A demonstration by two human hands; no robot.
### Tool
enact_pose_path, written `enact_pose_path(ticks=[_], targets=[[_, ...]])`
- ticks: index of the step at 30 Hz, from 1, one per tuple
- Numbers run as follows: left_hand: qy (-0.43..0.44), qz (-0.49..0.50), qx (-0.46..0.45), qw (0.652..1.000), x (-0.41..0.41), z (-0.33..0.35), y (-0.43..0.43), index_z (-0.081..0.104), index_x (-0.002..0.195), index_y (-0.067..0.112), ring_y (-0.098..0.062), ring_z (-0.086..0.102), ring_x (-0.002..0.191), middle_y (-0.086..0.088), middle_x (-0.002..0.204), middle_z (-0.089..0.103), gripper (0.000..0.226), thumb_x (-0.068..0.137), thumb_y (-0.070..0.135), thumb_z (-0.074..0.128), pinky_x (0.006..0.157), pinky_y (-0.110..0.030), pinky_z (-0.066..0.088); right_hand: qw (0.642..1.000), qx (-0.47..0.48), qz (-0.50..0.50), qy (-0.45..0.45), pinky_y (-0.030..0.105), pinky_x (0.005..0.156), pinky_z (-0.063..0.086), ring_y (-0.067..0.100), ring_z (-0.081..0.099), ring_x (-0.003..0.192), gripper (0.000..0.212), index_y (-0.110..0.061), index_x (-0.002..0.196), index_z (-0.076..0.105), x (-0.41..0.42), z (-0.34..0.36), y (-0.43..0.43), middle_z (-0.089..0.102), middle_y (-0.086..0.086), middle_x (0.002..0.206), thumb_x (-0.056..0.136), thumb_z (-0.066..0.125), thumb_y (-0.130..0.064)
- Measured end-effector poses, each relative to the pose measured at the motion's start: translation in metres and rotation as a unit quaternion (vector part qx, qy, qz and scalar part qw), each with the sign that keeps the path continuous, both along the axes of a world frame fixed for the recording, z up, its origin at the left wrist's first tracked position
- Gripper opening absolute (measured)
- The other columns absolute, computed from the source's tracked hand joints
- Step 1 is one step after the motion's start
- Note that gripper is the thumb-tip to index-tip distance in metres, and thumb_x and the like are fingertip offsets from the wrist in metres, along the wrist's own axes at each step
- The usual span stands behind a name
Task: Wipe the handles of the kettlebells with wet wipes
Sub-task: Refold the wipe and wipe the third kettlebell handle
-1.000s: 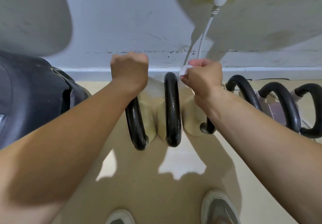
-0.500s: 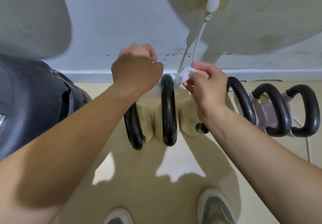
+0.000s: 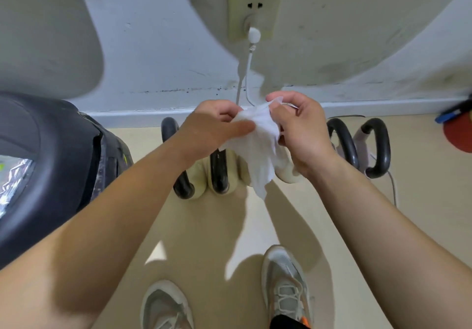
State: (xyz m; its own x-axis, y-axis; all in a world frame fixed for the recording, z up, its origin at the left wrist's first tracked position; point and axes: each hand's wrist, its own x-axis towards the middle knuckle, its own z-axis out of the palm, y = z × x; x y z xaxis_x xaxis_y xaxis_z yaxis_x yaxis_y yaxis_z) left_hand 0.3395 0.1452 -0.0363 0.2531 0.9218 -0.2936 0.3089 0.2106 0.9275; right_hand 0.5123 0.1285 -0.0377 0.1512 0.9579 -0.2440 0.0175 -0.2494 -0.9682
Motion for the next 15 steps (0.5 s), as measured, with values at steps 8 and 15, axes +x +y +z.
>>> enact_pose_path(ticks=[8, 15], targets=[[-0.090, 0.084, -0.100, 0.987, 0.037, -0.018, 0.009, 0.066, 0.087, 0.007, -0.023, 0.062, 0.065, -0.007, 0.072, 0.063, 0.022, 0.098, 0.025, 0.057, 0.059, -0.032, 0.054, 0.994, -0.067, -0.046, 0.073, 0.034, 0.067, 0.052, 0.022, 0.057, 0.071, 0.016, -0.013, 0.095, 0.061, 0.035, -0.029, -0.005, 0.060, 0.011, 0.083, 0.101, 0.057, -0.027], [-0.246, 0.135, -0.239, 0.930, 0.034, -0.043, 0.019, 0.063, 0.107, 0.008, -0.018, 0.061, 0.058, -0.005, 0.077, 0.064, 0.022, 0.099, 0.027, 0.055, 0.048, -0.027, 0.052, 0.961, -0.145, 0.140, 0.189, 0.025, 0.069, 0.057, 0.021, 0.071, 0.083, 0.039, 0.003, 0.115, 0.069, 0.047, -0.057, -0.005, 0.075, 0.012, 0.098, 0.082, 0.076, -0.016]])
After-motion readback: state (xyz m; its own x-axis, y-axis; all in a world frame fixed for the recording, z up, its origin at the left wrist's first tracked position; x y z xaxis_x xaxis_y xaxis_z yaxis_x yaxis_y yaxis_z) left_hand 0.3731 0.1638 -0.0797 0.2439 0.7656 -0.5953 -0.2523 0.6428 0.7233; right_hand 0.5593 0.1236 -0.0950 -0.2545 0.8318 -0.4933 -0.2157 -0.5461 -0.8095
